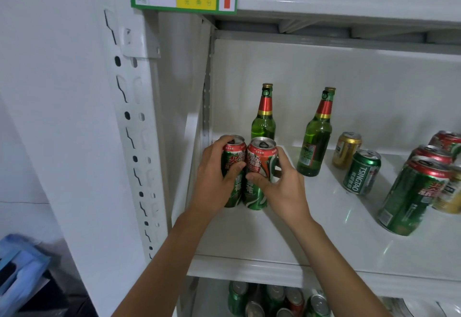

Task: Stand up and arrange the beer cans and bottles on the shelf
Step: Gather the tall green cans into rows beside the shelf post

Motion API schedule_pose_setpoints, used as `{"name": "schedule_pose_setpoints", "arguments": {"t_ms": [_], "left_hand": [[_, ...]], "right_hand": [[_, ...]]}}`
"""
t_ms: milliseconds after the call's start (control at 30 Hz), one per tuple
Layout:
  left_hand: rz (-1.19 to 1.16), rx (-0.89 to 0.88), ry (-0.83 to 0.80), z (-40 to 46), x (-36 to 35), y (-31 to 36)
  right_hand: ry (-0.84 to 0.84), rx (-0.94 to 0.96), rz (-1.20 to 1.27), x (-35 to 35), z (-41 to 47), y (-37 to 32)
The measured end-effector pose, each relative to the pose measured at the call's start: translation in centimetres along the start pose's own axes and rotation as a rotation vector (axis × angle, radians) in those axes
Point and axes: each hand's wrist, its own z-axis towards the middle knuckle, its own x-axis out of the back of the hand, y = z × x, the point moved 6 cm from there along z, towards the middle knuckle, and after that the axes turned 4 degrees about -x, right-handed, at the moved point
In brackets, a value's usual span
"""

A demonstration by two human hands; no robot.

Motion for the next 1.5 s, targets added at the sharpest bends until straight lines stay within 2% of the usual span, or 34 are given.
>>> {"name": "schedule_pose_setpoints", "arguments": {"t_ms": [400,733,933,1167,1367,1500], "left_hand": [[-0.088,0.034,-0.043,0.3,0.1,1.0],[0.022,0.017,0.012,1.5,1.2,2.3],[0.044,-0.094,-0.006,1.3,1.5,4.3],[0.145,-0.218,-0.049,3.8,0.7,8.1],[0.183,-0.208,-0.122,5.9,-1.3,9.8],[0.214,-0.173,-0.154,6.2,-3.2,11.2]], "right_hand": [[-0.062,-0.042,0.058,0.2,-0.1,-0.2],[-0.206,-0.102,-0.1,3.4,0.4,-1.1],[-0.015,-0.126,-0.022,10.7,-1.4,-1.4],[0.103,-0.075,-0.114,19.6,-3.3,-2.3],[0.282,0.019,-0.083,30.3,-3.4,-2.2],[0.29,0.088,-0.129,35.4,-2.8,-1.5]]}}
